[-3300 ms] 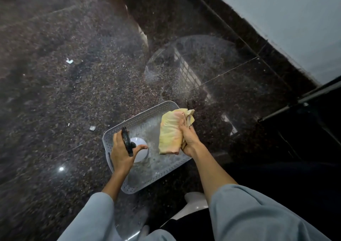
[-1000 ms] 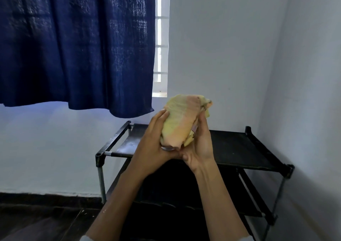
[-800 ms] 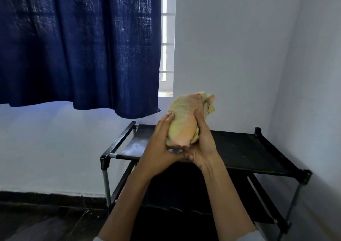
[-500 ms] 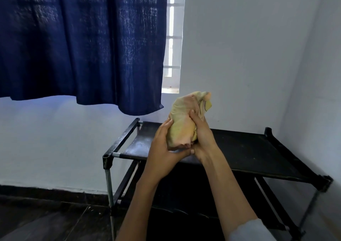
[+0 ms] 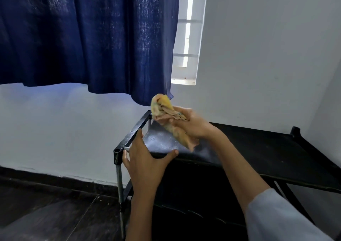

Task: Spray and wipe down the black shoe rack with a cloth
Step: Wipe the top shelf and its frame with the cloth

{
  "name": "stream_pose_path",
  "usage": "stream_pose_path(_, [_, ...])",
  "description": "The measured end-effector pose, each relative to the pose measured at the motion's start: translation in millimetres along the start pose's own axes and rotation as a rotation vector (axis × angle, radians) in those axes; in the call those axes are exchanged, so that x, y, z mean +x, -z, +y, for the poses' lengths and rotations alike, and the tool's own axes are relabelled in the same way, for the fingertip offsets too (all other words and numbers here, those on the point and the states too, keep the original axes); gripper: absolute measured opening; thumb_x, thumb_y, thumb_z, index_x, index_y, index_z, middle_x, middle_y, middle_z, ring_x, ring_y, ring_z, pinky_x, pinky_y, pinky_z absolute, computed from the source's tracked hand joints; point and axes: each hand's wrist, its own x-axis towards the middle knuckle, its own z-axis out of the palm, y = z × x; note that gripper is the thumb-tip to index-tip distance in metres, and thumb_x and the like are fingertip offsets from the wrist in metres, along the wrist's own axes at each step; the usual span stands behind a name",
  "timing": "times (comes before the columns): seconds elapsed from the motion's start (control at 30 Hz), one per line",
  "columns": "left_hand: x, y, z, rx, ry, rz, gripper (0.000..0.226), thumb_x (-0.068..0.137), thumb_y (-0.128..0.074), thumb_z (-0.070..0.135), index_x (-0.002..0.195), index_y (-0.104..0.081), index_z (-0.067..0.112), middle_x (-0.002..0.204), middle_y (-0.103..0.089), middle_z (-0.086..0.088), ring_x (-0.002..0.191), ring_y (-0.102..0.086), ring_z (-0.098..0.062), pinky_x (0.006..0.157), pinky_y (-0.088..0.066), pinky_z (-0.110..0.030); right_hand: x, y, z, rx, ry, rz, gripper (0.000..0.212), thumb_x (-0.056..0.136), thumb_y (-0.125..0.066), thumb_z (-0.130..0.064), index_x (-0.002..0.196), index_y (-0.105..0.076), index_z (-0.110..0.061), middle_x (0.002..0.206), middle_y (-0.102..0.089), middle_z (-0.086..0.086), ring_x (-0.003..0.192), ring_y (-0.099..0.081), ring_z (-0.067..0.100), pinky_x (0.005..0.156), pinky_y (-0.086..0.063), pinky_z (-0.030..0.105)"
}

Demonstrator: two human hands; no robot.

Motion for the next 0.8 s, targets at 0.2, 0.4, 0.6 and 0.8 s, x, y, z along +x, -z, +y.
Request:
stream_pose_path(0.2, [9, 6, -6, 0.055, 0.025, -0.055, 0.111, 0.038, -0.069, 0.08, 0.13, -0.037, 0.026, 0.133, -0.048, 0.005, 0.13, -0.039, -0.016, 0.111, -0.024, -0.05, 12, -29, -11, -0.4, -0.006, -0.298, 0.034, 0.091, -0.057, -0.018, 0.121, -0.061, -0.033, 0.102, -0.067, 0.0, 0.09, -0.064, 0.021, 0.088, -0.051, 0.045])
stream_pose_path(0.4, [8, 6, -7, 0.078, 0.018, -0.02, 0.117, 0.032, -0.068, 0.081, 0.131, -0.035, 0.025, 0.128, -0.048, 0.007, 0.126, -0.042, -0.016, 0.107, -0.029, -0.048, 11, -40, -18, -0.493, -0.038, -0.372, 0.028, 0.085, -0.065, -0.04, 0.113, -0.064, -0.034, 0.101, -0.066, -0.001, 0.089, -0.063, 0.018, 0.085, -0.052, 0.043])
stream_pose_path(0.6, [8, 7, -2, 0.159, 0.022, -0.034, 0.117, 0.037, -0.067, 0.081, 0.134, -0.031, 0.027, 0.134, -0.046, 0.006, 0.129, -0.039, -0.016, 0.106, -0.025, -0.043, 18, -43, -14, -0.754, 0.015, -0.214, 0.039, 0.087, -0.062, -0.028, 0.124, -0.058, -0.039, 0.114, -0.057, 0.004, 0.086, -0.056, 0.023, 0.069, -0.041, 0.031])
stream_pose_path(0.8, [8, 8, 0, 0.301, 0.056, -0.101, 0.13, 0.043, -0.059, 0.087, 0.146, -0.014, 0.02, 0.152, -0.029, 0.0, 0.14, -0.025, -0.019, 0.112, -0.02, -0.043, 43, -44, -2, -0.857, -0.059, -0.057, 0.038, 0.096, -0.055, -0.029, 0.133, -0.051, -0.025, 0.129, -0.054, 0.008, 0.113, -0.055, 0.031, 0.081, -0.039, 0.034])
